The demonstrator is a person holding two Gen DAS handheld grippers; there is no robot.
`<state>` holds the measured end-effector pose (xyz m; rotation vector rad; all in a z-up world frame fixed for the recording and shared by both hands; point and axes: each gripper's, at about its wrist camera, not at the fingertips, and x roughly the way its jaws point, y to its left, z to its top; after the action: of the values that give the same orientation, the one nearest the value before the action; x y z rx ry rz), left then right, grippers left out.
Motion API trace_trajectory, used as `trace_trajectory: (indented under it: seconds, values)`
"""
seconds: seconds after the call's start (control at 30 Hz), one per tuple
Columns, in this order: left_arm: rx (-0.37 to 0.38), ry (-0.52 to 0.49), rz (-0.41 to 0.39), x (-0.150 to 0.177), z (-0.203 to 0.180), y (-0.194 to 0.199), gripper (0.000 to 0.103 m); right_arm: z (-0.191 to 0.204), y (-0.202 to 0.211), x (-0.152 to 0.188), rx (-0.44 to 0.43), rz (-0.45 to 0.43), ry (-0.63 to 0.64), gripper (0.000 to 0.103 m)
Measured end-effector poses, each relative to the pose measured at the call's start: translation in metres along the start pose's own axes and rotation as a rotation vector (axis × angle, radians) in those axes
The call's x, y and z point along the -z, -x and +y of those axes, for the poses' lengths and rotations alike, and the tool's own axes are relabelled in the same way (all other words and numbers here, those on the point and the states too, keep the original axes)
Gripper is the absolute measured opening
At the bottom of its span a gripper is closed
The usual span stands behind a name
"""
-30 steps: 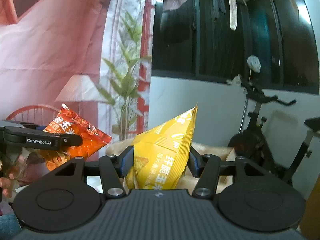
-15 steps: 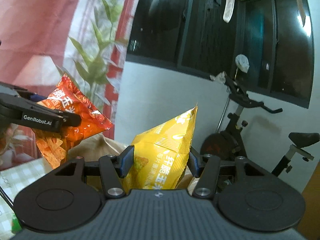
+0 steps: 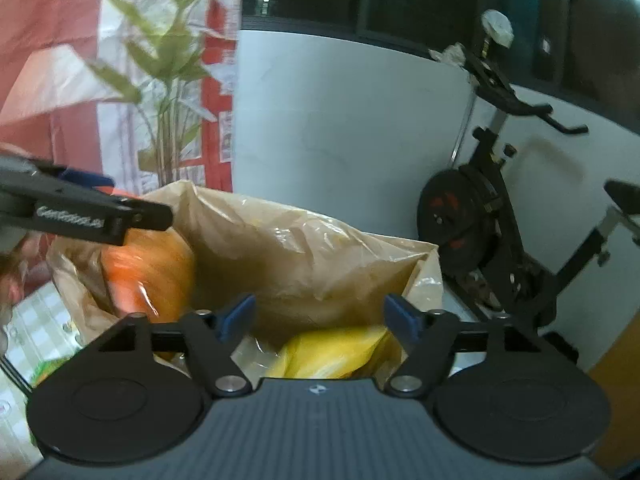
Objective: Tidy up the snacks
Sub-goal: 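Lower both bags into the box and open both grippers, then grasp the green chip bag with the left gripper while the right gripper grasps the cucumber chip bag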
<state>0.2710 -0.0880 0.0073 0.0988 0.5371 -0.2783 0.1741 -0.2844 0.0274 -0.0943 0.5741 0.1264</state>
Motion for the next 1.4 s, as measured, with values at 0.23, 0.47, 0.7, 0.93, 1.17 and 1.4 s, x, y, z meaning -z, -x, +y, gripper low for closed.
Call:
trace_trajectory:
  seconds: [0.23, 0.47, 0.7, 0.93, 1.17, 1.4]
  values:
    - [0.009, 0.01, 0.015, 0.008, 0.015, 0.037, 0.09, 0.004, 0.029, -0.001, -0.061, -0.005, -0.073, 0.076]
    - [-0.016, 0.018, 0.021, 0.031, 0.058, 0.085, 0.09, 0.02, 0.066, 0.012, -0.115, -0.025, -0.079, 0.082]
    - [-0.074, 0.053, 0.024, 0.074, 0.099, 0.118, 0.09, 0.039, 0.083, 0.033, -0.155, -0.019, -0.074, 0.089]
    - [-0.043, 0.134, 0.054, 0.125, 0.119, 0.127, 0.09, 0.05, 0.088, 0.074, -0.182, 0.029, -0.11, 0.098]
    - [-0.026, 0.184, 0.084, 0.165, 0.113, 0.12, 0.09, 0.054, 0.089, 0.12, -0.129, 0.134, -0.121, 0.103]
    - [-0.034, 0.152, 0.09, 0.189, 0.097, 0.114, 0.09, 0.054, 0.087, 0.171, -0.064, 0.251, -0.2, 0.103]
